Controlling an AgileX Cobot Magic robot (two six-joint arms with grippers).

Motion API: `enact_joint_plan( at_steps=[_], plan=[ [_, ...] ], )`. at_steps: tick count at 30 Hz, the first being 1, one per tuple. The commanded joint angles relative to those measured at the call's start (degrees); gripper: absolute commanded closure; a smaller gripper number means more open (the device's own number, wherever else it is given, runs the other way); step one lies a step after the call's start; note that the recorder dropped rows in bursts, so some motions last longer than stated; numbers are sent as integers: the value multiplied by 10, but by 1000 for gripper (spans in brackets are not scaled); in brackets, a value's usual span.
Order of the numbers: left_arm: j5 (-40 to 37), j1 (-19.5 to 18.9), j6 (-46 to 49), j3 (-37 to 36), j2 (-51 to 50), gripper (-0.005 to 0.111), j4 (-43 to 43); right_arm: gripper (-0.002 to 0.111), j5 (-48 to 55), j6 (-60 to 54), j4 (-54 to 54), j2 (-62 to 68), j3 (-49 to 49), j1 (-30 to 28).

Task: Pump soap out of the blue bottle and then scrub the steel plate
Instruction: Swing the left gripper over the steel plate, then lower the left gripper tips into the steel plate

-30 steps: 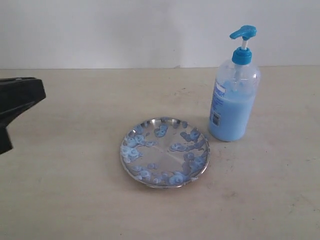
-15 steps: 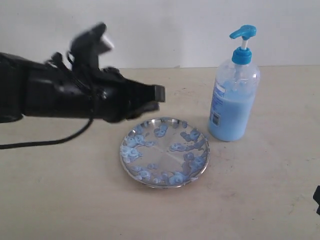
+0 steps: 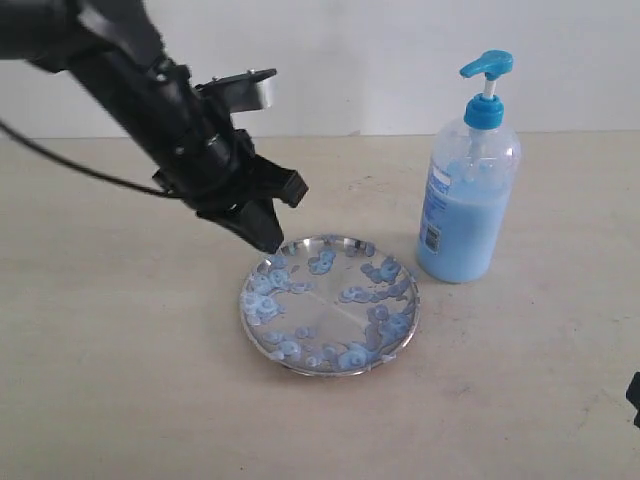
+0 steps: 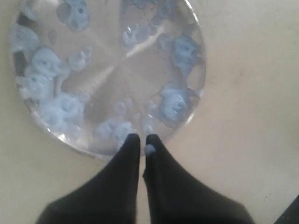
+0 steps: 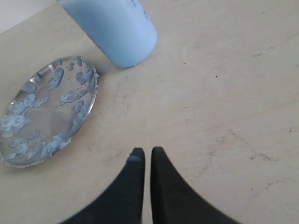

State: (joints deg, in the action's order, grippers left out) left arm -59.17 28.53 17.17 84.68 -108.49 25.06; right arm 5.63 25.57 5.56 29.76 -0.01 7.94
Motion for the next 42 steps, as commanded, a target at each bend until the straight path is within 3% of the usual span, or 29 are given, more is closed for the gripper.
enact_joint_plan(
  at_steps=[1,4,8,10,12,14,17,21,24,26,28,30,31,32,33,35,37,38,40,41,42],
  plan=[
    [-108,1,-12,156,-135,103,2,109,-3,-1,-1,1,0,0],
    [-108,1,9,197,-162,103,20,109,-3,-1,-1,1,0,0],
    [-108,1,2,197,-138,103,-168,109,-3,-1,-1,1,0,0],
    [-87,1,-2,197,-136,103,-197,109,-3,-1,-1,1,0,0],
    [-56,1,77,197,-151,103,-101,109,-3,-1,-1,1,0,0],
    [-84,8,197,197,-177,103,55,109,-3,-1,-1,1,0,0],
    [-108,23,243,197,-210,103,118,109,-3,-1,-1,1,0,0],
    [-108,33,168,174,-213,103,-39,109,-3,-1,-1,1,0,0],
    [-108,32,23,174,-213,103,-220,109,-3,-1,-1,1,0,0],
    [-35,32,-52,174,-213,103,-269,109,-3,-1,-1,1,0,0],
    [33,34,-8,174,-213,103,-201,109,-3,-1,-1,1,0,0],
    [61,37,142,174,-214,103,-36,109,-3,-1,-1,1,0,0],
    [47,39,214,174,-214,103,49,109,-3,-1,-1,1,0,0],
    [-33,41,345,174,-214,103,152,109,-3,-1,-1,1,0,0],
    [-77,41,358,174,-214,103,165,109,-3,-1,-1,1,0,0],
    [-108,40,346,173,-214,103,119,109,-3,-1,-1,1,0,0],
    [-108,38,277,172,-213,103,-59,109,-3,-1,-1,1,0,0],
    [-28,37,176,172,-213,103,-167,109,-3,-1,-1,1,0,0],
    [108,33,31,173,-213,103,-156,109,-3,-1,-1,1,0,0],
    [142,33,-5,173,-213,103,-77,109,-3,-1,-1,1,0,0],
    [139,33,38,173,-213,103,-1,109,-3,-1,-1,1,0,0]
  ],
)
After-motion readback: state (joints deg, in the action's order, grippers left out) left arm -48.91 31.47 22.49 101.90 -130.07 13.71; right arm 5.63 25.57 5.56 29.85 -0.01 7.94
